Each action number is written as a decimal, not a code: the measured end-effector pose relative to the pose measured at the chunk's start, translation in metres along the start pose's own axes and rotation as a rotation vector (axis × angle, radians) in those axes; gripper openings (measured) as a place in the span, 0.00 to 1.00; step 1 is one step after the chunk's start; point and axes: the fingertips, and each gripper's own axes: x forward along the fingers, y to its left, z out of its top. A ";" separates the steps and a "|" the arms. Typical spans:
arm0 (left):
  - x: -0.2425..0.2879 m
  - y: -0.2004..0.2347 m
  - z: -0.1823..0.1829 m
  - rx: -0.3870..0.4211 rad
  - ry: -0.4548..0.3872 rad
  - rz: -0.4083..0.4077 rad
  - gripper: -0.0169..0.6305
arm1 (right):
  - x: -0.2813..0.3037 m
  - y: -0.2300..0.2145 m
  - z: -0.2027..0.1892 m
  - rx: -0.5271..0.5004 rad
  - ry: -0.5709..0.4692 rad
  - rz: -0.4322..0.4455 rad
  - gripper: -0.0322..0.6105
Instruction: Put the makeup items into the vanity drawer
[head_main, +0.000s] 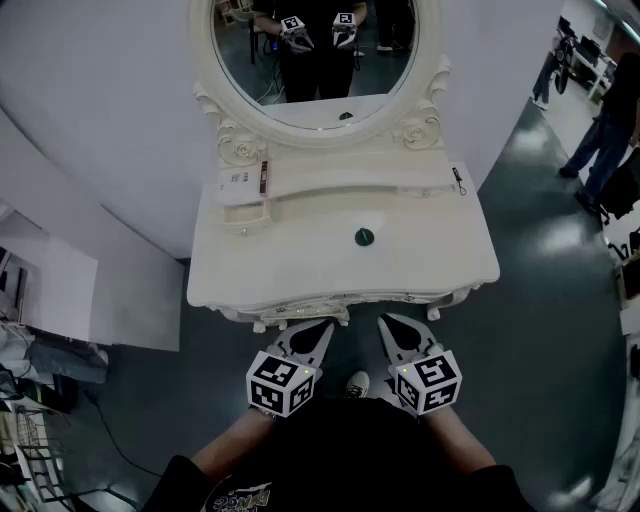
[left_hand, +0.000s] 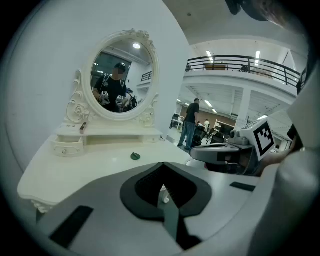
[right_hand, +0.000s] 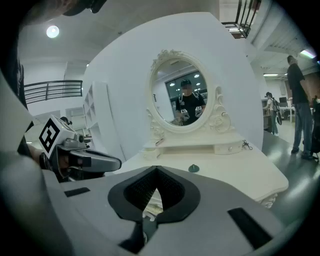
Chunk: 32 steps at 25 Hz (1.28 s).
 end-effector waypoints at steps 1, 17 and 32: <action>0.001 0.001 0.001 0.000 0.001 0.001 0.04 | 0.001 -0.001 0.000 0.000 0.000 0.000 0.09; 0.018 -0.001 0.001 -0.010 0.019 -0.019 0.04 | 0.005 -0.013 0.002 0.018 -0.013 0.005 0.09; 0.011 0.005 0.002 -0.001 0.035 0.014 0.04 | 0.007 -0.017 0.006 0.042 -0.025 0.011 0.09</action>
